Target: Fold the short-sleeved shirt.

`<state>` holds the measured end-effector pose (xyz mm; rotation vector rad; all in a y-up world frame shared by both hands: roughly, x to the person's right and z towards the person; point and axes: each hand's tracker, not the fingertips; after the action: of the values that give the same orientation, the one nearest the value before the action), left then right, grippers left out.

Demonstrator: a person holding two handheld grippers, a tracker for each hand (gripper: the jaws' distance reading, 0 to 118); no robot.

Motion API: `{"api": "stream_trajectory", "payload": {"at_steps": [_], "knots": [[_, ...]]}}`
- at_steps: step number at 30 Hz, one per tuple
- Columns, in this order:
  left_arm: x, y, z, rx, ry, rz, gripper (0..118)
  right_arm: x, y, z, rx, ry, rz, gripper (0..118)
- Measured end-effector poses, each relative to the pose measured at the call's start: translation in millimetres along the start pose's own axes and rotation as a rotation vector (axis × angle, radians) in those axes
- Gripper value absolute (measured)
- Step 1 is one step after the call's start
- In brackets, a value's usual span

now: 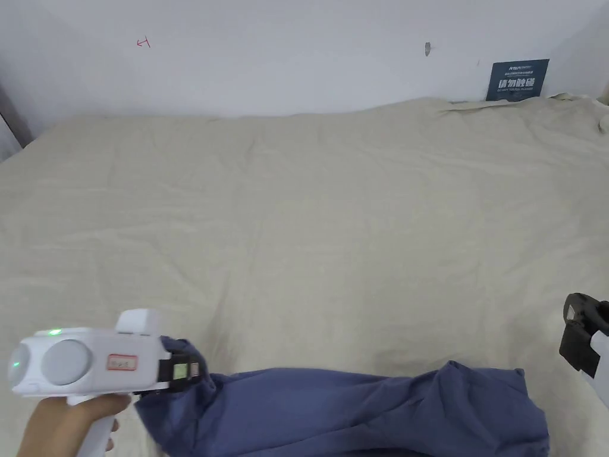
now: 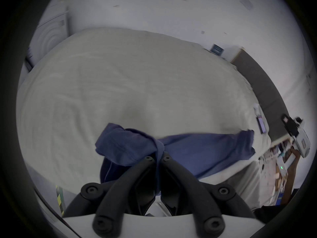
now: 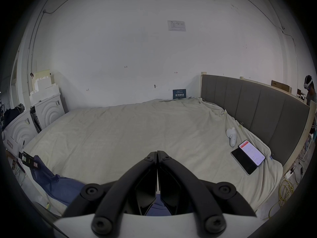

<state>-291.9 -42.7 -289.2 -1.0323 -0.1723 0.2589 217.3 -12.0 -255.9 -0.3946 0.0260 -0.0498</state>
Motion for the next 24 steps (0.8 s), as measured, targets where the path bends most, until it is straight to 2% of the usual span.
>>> {"api": "stream_trajectory", "payload": {"at_steps": [6, 11, 16, 20, 22, 23, 24], "knots": [[73.2, 7.6, -53.3, -0.057, -0.097, -0.09, 1, 11.4, -1.9, 7.5, 0.011, -0.01, -0.023, 0], [118.9, -4.3, -98.2, -0.117, -0.111, -0.166, 1, 20.6, -2.7, 12.5, 0.013, -0.025, -0.028, 0], [134.9, -22.3, -139.9, -0.185, -0.075, -0.191, 1, 25.9, -4.3, 16.6, 0.014, -0.036, -0.037, 0], [138.2, -31.0, -148.1, -0.199, -0.045, -0.206, 2, 27.1, -4.7, 17.3, 0.01, -0.039, -0.033, 0], [136.8, -29.4, -144.9, -0.195, -0.043, -0.194, 17, 26.9, -4.4, 17.2, 0.006, -0.036, -0.032, 0], [136.7, -27.9, -141.2, -0.19, -0.053, -0.188, 32, 26.8, -4.3, 17.2, 0.006, -0.035, -0.031, 0], [136.5, -25.7, -135.4, -0.186, -0.062, -0.183, 32, 26.6, -3.9, 16.8, 0.006, -0.034, -0.029, 0]]}}
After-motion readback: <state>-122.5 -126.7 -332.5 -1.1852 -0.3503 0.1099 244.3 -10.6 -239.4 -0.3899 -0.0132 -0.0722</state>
